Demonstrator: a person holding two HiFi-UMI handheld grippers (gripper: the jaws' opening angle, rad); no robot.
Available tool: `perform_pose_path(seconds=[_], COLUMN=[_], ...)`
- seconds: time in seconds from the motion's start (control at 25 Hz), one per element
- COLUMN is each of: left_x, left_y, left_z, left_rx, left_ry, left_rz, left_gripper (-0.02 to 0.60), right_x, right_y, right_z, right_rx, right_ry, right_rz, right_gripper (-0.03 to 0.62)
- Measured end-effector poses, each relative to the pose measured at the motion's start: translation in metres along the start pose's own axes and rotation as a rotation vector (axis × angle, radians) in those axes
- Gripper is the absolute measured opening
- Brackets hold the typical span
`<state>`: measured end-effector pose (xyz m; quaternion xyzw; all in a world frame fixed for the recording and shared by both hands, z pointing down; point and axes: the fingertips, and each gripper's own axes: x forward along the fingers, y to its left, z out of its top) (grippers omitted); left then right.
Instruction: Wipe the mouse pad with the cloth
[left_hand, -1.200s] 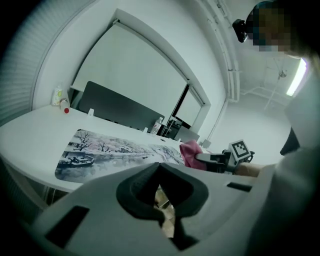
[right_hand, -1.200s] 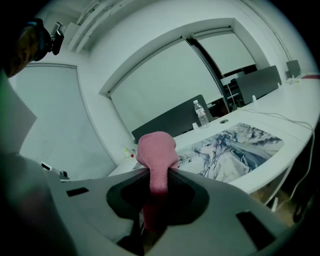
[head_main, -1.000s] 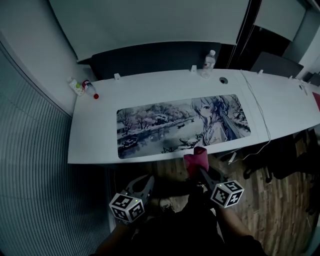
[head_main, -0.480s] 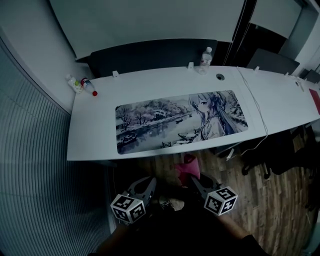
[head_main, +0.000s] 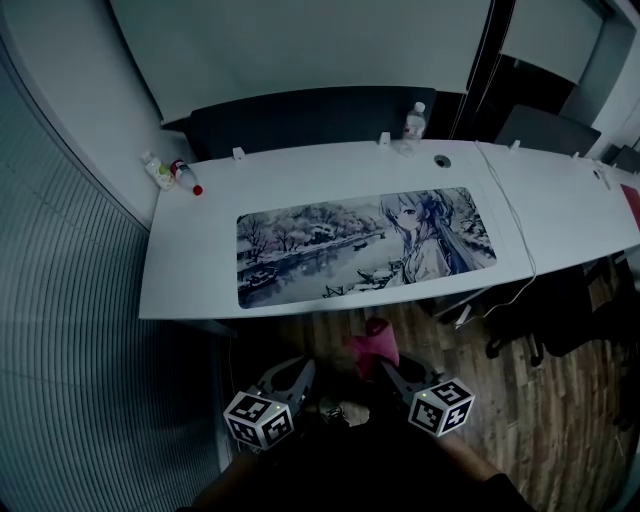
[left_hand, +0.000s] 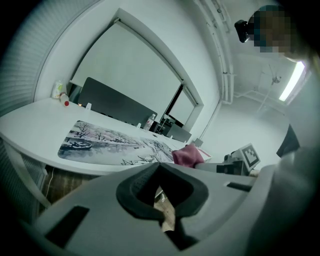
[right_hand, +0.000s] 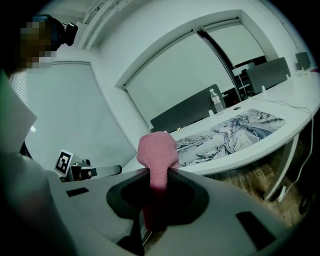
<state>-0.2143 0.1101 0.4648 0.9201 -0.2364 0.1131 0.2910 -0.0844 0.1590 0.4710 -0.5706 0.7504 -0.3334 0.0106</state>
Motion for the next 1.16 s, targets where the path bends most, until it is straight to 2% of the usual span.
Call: perform_pose_path(seconds=[0.48,1.16], left_x=[-0.001,0.000], left_y=[-0.007,-0.025], left_z=[-0.009,-0.010], left_rx=[0.015,0.035], left_ry=[0.023,0.022], left_rz=[0.014,-0.001], left_gripper=[0.005,0.005], right_x=[-0.005,-0.027], right_y=[0.003,-0.005], right_z=[-0.006,-0.005], right_rx=[0.010,0.026], right_ry=[0.002,-0.028], right_rz=[0.025,0.000], right_gripper=[0.083,0.083])
